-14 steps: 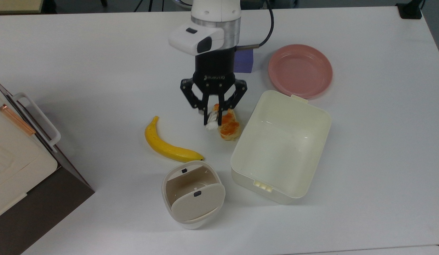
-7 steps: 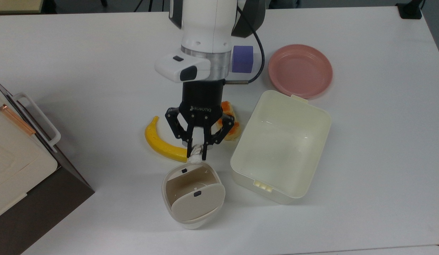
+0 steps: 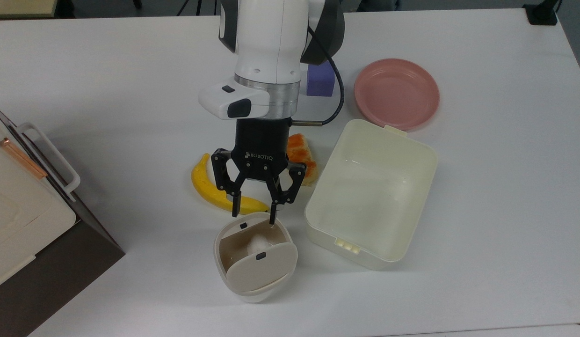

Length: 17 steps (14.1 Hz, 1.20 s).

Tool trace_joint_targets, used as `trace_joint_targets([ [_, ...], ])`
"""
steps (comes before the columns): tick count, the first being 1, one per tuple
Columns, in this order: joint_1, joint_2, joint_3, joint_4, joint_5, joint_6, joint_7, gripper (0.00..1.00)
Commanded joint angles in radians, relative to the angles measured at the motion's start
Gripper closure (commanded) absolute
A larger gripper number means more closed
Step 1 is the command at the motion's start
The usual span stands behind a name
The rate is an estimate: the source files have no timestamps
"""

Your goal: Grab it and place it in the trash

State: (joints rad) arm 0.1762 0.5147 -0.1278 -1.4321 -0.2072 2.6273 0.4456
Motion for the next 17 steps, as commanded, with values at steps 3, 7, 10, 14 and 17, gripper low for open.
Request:
trace_joint_targets([
  [3,0.011,-0.03,-0.012,0.004,-0.02,0.005,0.062,0.0],
  [7,0.011,-0.192,-0.004,-0.128,-0.014,-0.123,0.054,0.0],
  [10,0.017,-0.257,0.01,-0.157,0.014,-0.373,-0.014,0.0],
  [14,0.017,-0.367,0.013,-0.148,0.229,-0.802,-0.304,0.0],
  [17,0.023,-0.413,0.014,-0.163,0.232,-0.889,-0.323,0.0],
])
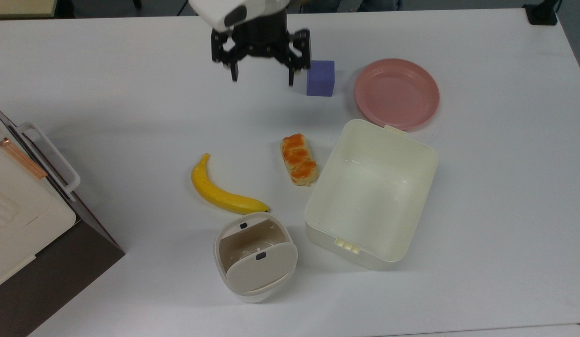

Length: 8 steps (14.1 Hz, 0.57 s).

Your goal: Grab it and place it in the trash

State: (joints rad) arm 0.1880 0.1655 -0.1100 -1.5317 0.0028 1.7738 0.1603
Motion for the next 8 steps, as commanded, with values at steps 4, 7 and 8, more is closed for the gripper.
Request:
trace_joint_targets([
  [4,-0.001,-0.066,-0.004,-0.068,0.019,-0.037,-0.09,0.0],
  [7,-0.004,-0.073,-0.007,-0.068,0.02,-0.042,-0.084,0.0],
  [8,-0.004,-0.073,-0.01,-0.068,0.02,-0.045,-0.084,0.0],
])
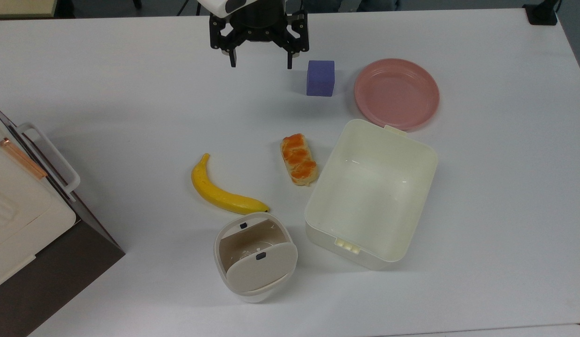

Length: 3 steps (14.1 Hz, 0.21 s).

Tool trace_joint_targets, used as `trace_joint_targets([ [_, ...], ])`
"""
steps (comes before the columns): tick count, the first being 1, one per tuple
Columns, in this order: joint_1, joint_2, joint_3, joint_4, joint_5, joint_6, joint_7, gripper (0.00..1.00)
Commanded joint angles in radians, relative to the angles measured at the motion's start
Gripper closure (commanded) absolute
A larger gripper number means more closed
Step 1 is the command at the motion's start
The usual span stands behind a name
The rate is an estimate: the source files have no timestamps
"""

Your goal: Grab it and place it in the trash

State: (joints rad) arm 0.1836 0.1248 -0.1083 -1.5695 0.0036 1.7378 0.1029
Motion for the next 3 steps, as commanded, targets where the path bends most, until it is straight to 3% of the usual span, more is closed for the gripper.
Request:
trace_joint_targets([
  [1,-0.001,-0.034,-0.011,-0.03,0.019,-0.024,-0.026,0.0],
  [3,-0.001,-0.036,-0.011,-0.029,0.019,-0.041,-0.026,0.0],
])
